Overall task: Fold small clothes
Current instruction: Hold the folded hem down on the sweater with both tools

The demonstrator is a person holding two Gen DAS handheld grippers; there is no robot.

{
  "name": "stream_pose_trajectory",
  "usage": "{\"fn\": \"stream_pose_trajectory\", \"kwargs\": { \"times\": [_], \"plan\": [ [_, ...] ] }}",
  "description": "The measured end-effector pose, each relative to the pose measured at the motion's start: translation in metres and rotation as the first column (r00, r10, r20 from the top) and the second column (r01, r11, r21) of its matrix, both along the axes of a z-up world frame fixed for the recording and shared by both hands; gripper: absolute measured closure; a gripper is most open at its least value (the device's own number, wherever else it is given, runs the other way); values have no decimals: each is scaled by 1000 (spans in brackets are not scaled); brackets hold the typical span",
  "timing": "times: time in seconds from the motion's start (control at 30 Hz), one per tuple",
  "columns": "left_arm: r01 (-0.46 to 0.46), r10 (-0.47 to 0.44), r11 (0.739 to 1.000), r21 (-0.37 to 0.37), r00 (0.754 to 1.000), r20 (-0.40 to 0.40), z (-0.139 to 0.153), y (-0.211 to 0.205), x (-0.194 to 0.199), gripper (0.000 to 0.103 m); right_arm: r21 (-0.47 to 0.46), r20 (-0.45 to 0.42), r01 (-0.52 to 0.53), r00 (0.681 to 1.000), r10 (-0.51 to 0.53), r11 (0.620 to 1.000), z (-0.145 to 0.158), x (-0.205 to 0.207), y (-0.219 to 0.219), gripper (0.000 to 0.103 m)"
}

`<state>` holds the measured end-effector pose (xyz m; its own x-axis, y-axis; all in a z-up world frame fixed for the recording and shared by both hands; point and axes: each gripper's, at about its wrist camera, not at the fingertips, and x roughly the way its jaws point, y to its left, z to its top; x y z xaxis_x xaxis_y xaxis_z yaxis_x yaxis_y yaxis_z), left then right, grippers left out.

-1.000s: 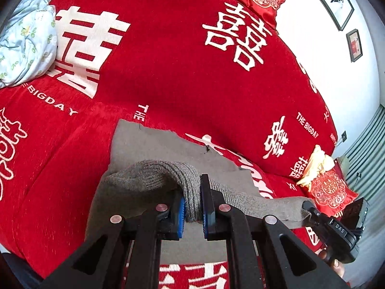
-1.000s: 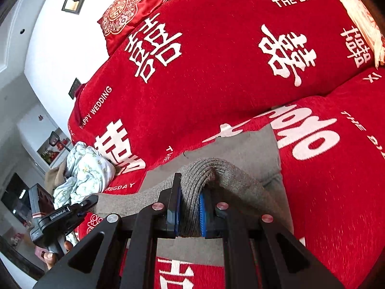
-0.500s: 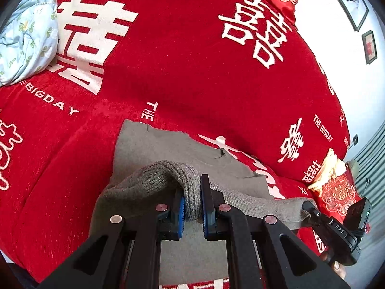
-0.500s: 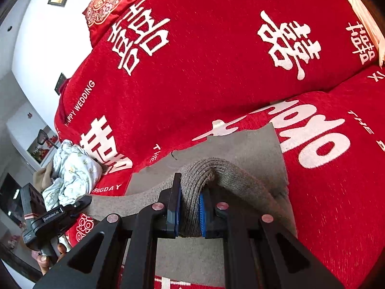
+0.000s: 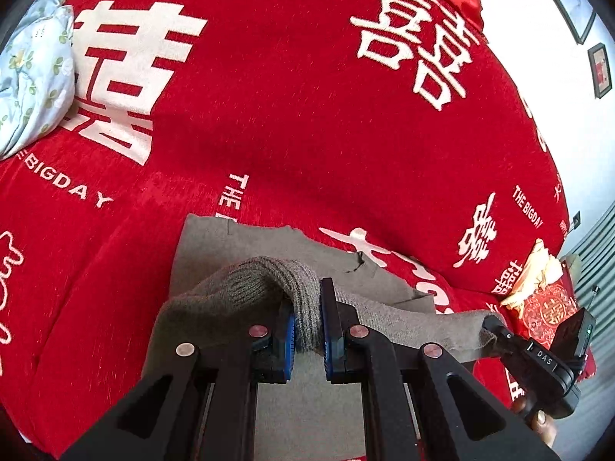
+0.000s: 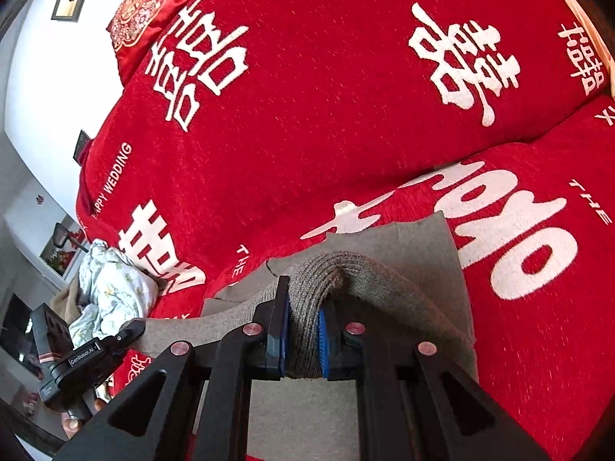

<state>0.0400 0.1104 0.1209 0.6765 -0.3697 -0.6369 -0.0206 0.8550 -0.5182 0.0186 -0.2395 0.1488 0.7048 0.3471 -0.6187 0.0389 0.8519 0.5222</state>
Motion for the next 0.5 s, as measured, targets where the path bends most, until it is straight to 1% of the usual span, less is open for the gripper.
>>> {"fn": "stream_pose_trajectory", "kwargs": {
  "times": [0.2, 0.5],
  "plan": [
    [-11, 11, 1000, 5, 999, -47, -14, 0, 17, 91, -12, -30, -3, 1000, 3, 1000, -9, 14, 2, 90],
    [-3, 8, 997, 73, 998, -64, -22, -13, 31, 91, -27, -81, -1, 997, -1, 1000, -24, 34, 0, 90]
  ]
}}
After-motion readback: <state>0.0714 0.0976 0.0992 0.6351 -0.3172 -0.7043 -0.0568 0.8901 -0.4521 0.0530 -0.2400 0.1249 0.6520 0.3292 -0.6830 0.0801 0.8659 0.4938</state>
